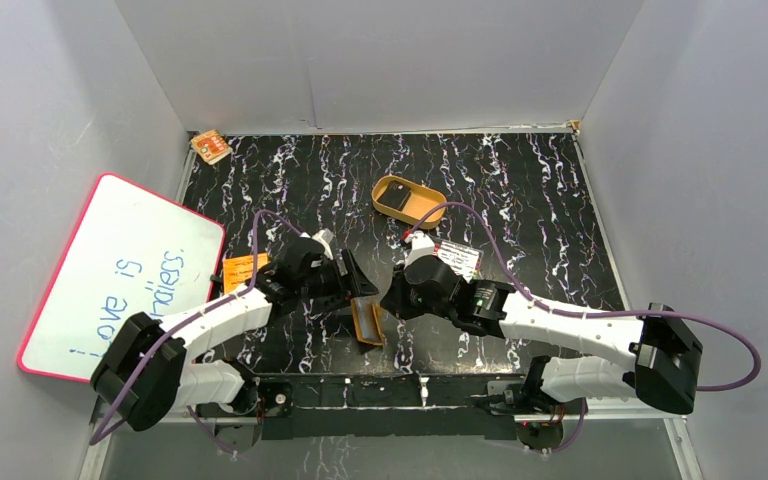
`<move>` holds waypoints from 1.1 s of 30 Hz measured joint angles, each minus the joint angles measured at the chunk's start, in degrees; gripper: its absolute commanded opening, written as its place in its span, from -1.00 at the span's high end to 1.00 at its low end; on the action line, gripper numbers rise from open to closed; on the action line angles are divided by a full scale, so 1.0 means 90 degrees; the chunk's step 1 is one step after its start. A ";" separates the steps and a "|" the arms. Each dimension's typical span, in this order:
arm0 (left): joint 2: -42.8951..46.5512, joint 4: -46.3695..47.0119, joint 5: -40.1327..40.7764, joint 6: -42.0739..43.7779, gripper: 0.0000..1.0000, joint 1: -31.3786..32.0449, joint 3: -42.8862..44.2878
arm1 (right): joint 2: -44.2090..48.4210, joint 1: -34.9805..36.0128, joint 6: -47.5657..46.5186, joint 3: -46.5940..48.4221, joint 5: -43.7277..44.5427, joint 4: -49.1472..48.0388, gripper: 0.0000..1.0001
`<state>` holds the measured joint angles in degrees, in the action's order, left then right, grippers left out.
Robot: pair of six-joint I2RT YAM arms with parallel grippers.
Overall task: Put the credit cards into the card holder
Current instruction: Open the card holder at the center of the board.
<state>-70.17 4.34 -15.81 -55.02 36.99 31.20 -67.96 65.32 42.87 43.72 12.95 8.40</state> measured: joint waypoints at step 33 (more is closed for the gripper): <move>0.0223 -0.0189 0.0282 -0.0034 0.45 0.0005 -0.0500 | 0.0442 0.0000 0.0427 -0.0539 0.0685 0.0270 1.00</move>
<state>-68.16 2.63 -13.28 -55.33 37.04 26.70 -63.99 65.32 46.72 38.87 19.11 10.83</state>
